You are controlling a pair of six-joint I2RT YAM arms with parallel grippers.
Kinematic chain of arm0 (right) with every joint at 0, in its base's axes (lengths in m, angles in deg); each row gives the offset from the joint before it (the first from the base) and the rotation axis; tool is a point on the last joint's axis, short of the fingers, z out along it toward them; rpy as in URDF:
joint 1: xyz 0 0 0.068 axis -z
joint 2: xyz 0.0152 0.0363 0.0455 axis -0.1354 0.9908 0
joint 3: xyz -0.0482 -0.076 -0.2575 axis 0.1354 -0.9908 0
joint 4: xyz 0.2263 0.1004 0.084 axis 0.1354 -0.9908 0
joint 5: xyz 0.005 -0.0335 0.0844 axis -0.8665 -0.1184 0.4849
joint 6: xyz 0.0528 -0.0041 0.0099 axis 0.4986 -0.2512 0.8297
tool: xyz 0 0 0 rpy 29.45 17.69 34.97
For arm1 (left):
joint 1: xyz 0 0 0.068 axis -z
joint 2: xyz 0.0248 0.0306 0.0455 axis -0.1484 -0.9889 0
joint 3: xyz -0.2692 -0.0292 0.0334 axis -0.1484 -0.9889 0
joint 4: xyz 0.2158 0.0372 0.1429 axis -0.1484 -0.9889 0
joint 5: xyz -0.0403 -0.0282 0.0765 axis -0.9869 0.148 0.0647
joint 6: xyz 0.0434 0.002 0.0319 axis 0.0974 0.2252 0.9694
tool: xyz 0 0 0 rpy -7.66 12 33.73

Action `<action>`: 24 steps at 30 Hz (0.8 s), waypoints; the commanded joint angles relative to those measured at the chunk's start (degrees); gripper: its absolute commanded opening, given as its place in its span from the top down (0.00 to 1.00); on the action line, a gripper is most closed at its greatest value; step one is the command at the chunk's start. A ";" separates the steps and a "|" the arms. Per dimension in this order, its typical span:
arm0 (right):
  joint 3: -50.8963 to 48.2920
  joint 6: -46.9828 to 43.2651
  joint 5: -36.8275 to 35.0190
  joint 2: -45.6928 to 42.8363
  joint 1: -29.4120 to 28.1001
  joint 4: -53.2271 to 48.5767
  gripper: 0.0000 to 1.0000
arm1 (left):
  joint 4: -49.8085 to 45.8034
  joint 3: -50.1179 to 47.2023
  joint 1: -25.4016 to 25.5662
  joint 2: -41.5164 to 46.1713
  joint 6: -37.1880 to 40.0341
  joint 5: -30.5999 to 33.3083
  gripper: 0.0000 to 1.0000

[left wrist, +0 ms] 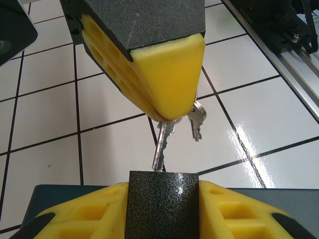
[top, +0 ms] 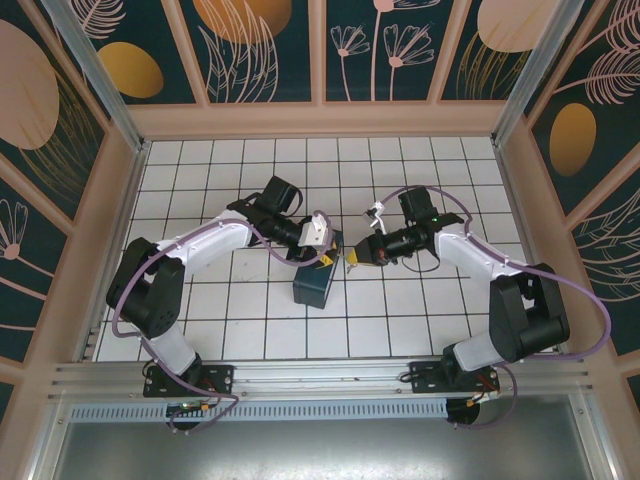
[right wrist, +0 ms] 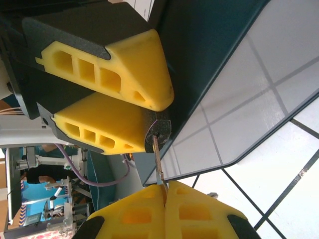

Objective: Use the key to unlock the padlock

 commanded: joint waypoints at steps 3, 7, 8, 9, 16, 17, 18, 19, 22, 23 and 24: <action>-0.04 -1.18 0.82 -0.41 -0.54 0.63 1.00 | -1.43 0.13 0.18 -1.70 -0.53 -0.62 0.67; -0.20 -1.63 1.10 0.21 -0.90 0.46 1.00 | 0.65 -0.30 0.08 -1.29 -2.04 -1.32 0.66; -0.31 -1.63 1.02 0.32 -0.87 0.38 1.00 | 0.88 -0.35 0.12 -1.18 -2.08 -1.50 0.67; -0.39 -1.66 1.14 0.25 -0.93 0.42 1.00 | 1.09 -0.40 0.10 -1.19 -2.14 -1.45 0.66; -1.28 -2.08 0.31 -0.01 -0.92 -0.16 1.00 | 2.86 -2.13 -0.20 -0.36 -2.43 -2.63 0.67; -1.32 -1.88 0.46 0.05 -0.97 0.27 1.00 | 3.16 -2.37 -0.16 -0.36 -2.65 -2.65 0.67; -1.30 -1.91 0.72 0.13 -0.91 0.33 1.00 | 3.18 -2.25 -0.16 -0.31 -2.84 -2.68 0.67; -1.28 -1.98 0.75 0.21 -0.92 0.34 1.00 | 3.14 -2.32 -0.20 -0.36 -2.83 -2.84 0.67; -1.21 -2.01 0.84 0.22 -0.91 0.50 1.00 | 3.78 -2.77 -0.44 -0.36 -2.96 -3.26 0.67; -1.04 -1.92 0.92 0.22 -1.01 0.51 1.00 | 3.70 -2.77 -0.40 -0.31 -2.94 -3.33 0.67; -0.93 -1.96 0.84 0.32 -1.12 0.51 1.00 | 3.69 -2.77 -0.41 -0.31 -3.02 -3.36 0.67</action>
